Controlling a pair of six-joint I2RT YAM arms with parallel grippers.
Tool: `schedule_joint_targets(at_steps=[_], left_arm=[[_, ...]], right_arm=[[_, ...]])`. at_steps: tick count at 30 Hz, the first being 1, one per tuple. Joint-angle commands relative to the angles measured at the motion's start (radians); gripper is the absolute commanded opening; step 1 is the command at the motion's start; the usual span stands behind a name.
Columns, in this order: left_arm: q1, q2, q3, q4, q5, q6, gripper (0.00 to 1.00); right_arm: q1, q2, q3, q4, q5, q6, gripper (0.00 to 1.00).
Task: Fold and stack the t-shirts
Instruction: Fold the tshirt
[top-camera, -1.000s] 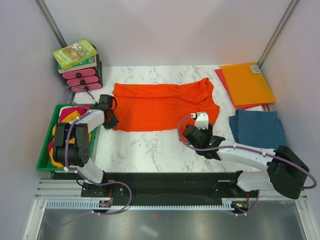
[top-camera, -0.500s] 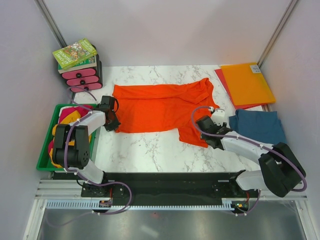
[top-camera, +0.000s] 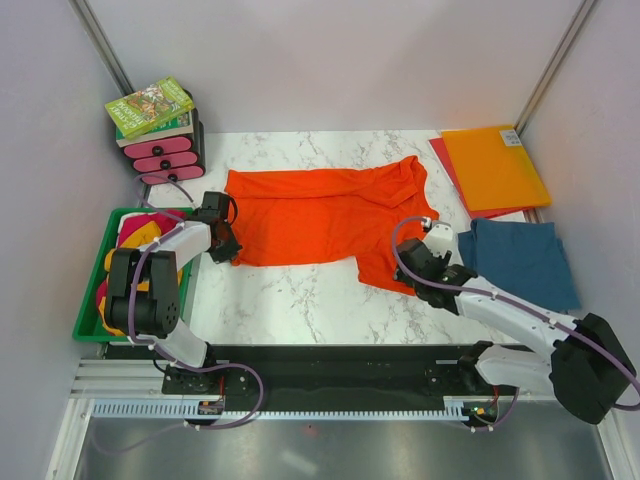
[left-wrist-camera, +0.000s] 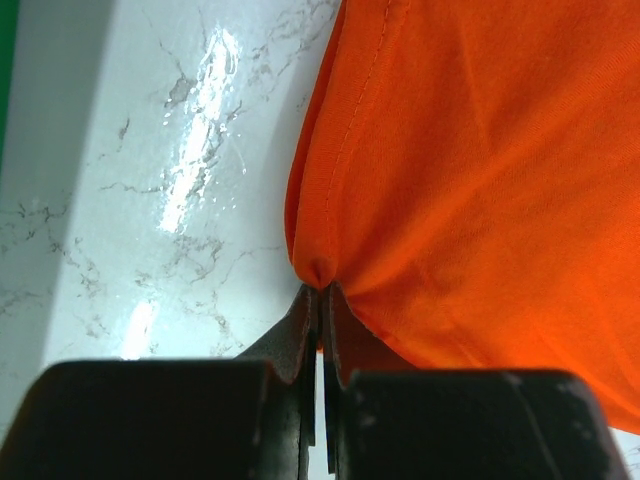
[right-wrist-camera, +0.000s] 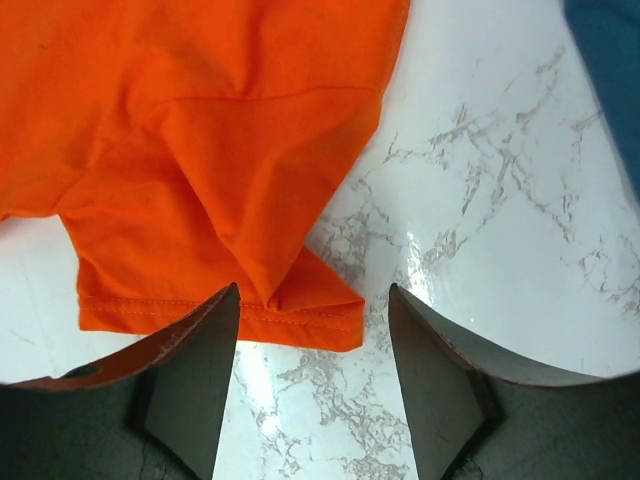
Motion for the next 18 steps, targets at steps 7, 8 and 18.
schedule_joint_targets(at_steps=[7,8,18], left_arm=[[-0.007,-0.001,0.015,-0.019,0.024,-0.032,0.02],[-0.007,-0.001,0.015,-0.019,0.024,-0.031,0.02],[-0.007,-0.005,0.013,-0.023,0.02,-0.031,0.02]], right_arm=[[0.041,0.159,-0.007,-0.015,-0.044,0.087,0.69],[0.041,0.188,0.011,-0.015,-0.044,0.087,0.69],[0.041,0.28,0.049,-0.006,-0.067,0.124,0.7]])
